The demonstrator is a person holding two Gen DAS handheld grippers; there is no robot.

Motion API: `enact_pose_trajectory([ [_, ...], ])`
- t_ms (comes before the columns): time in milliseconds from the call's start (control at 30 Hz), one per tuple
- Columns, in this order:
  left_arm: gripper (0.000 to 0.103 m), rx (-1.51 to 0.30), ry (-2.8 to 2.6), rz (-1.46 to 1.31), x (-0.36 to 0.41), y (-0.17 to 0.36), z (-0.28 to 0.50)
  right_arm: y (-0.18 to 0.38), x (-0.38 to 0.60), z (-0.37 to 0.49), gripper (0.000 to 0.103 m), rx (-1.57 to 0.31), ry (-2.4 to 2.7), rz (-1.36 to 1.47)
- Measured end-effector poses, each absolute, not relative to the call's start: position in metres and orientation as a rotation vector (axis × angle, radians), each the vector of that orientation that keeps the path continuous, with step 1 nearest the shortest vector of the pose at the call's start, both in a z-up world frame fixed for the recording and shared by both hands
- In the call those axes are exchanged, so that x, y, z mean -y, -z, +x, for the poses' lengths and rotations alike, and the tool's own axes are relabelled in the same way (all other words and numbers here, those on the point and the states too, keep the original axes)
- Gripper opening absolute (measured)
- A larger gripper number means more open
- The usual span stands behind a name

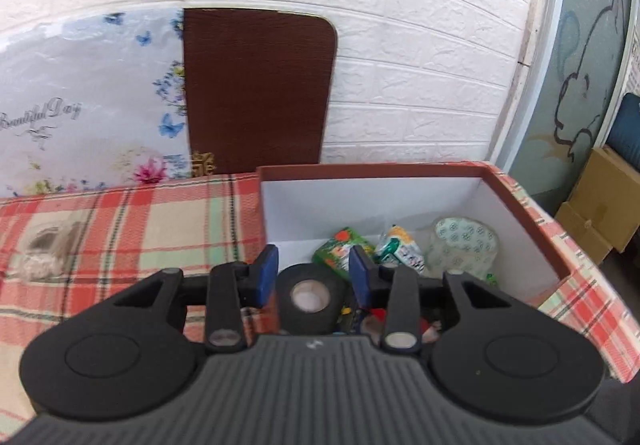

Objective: Organize objects
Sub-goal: 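Carry the marker into the brown box and open the right gripper, then move the right gripper back toward the bag of white beads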

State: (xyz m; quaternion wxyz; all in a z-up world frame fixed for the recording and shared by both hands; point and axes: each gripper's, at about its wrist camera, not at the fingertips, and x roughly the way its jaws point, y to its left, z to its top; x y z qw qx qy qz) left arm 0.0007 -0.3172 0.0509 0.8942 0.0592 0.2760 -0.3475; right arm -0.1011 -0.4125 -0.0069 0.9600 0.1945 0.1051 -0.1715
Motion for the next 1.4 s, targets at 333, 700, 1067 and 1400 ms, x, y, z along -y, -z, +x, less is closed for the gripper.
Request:
enact_pose_trajectory([
  [333,0.048,-0.543,0.575,0.261,0.274,-0.043,-0.019,0.007,0.397,-0.143,0.042,-0.263,0.377,0.433],
  [700,0.066,-0.609,0.502,0.305,0.237,-0.016,-0.022,0.052,0.346,-0.139,0.044,-0.522,0.322,0.383],
  [1067,0.071,-0.618,0.400,0.285,0.186,0.019,0.000,0.069,0.326,-0.136,0.051,-0.580,0.337,0.274],
  [1400,0.079,-0.653,0.176,0.239,0.102,0.055,0.060,0.068,0.297,-0.120,0.056,-0.622,0.320,0.132],
])
